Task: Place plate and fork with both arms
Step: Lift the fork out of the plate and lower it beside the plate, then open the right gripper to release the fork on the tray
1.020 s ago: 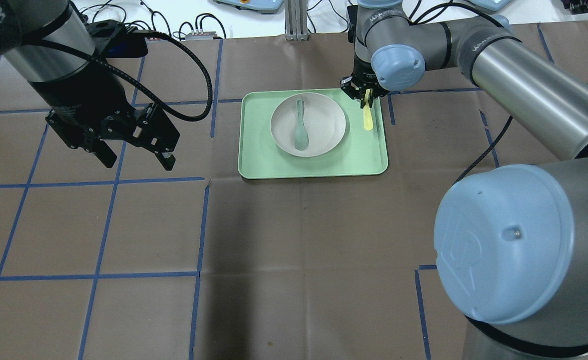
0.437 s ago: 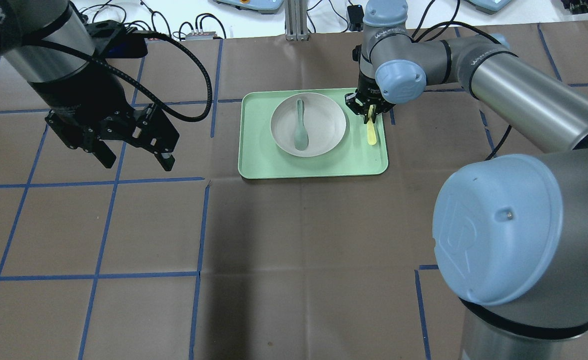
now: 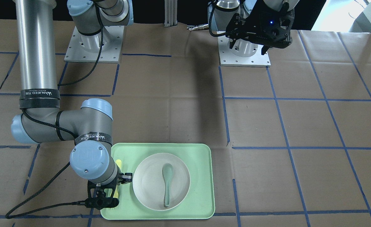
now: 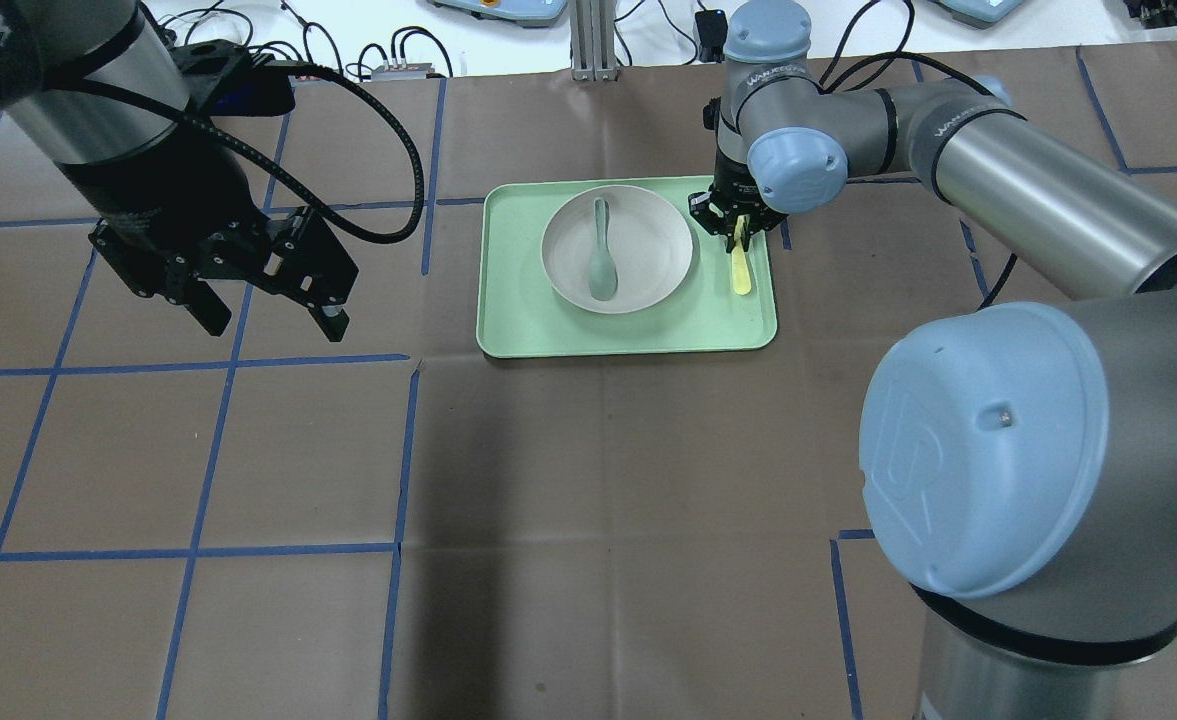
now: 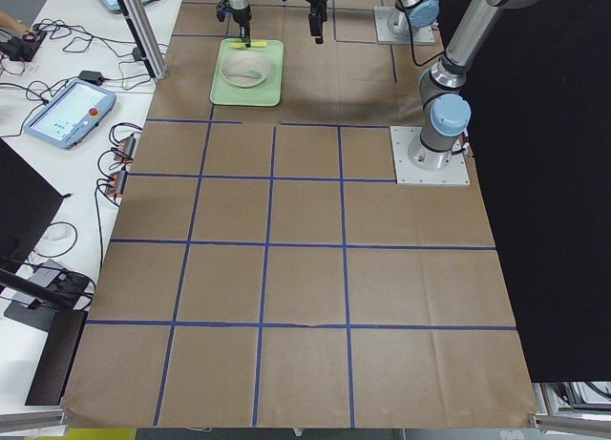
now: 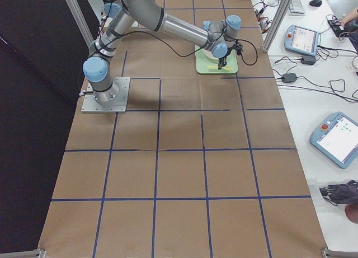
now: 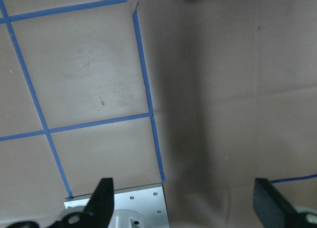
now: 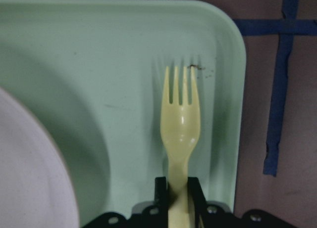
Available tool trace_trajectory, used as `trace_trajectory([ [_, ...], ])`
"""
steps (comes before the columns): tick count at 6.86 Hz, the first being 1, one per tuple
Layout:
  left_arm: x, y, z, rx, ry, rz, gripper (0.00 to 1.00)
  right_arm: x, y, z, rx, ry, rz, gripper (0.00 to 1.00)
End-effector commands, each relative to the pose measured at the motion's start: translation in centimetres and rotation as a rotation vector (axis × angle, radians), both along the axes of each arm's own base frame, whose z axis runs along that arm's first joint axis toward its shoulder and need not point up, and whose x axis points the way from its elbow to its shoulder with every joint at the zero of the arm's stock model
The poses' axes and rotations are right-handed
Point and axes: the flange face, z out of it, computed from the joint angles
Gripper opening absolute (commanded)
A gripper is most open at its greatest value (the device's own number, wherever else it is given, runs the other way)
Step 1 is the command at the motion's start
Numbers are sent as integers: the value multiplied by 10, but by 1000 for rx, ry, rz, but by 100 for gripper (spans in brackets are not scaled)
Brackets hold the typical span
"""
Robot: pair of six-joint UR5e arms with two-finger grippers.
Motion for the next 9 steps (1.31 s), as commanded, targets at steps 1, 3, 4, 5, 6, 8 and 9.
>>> trace_trajectory([
  [1,0,-1,3,-8,-4,1,100,-1,-1,-4,4,14,1,81],
  [3,0,3,15,-32,-1,36,100,-2,-1,11,-13,9,-1,100],
  [4,0,3,8,-37,-5,59,100,-2,0,26,-27,4,0,100],
  [5,0,1,10,-55,-4,61,100,-2,7,48,-27,4,0,100],
  [6,0,-3,12,-89,-5,53,100,-3,17,72,-33,2,5,100],
  [8,10,-6,14,-120,-110,42,100,-11,42,113,-58,-1,9,100],
  [9,11,-9,16,-151,-116,52,100,-15,55,136,-32,0,5,100],
])
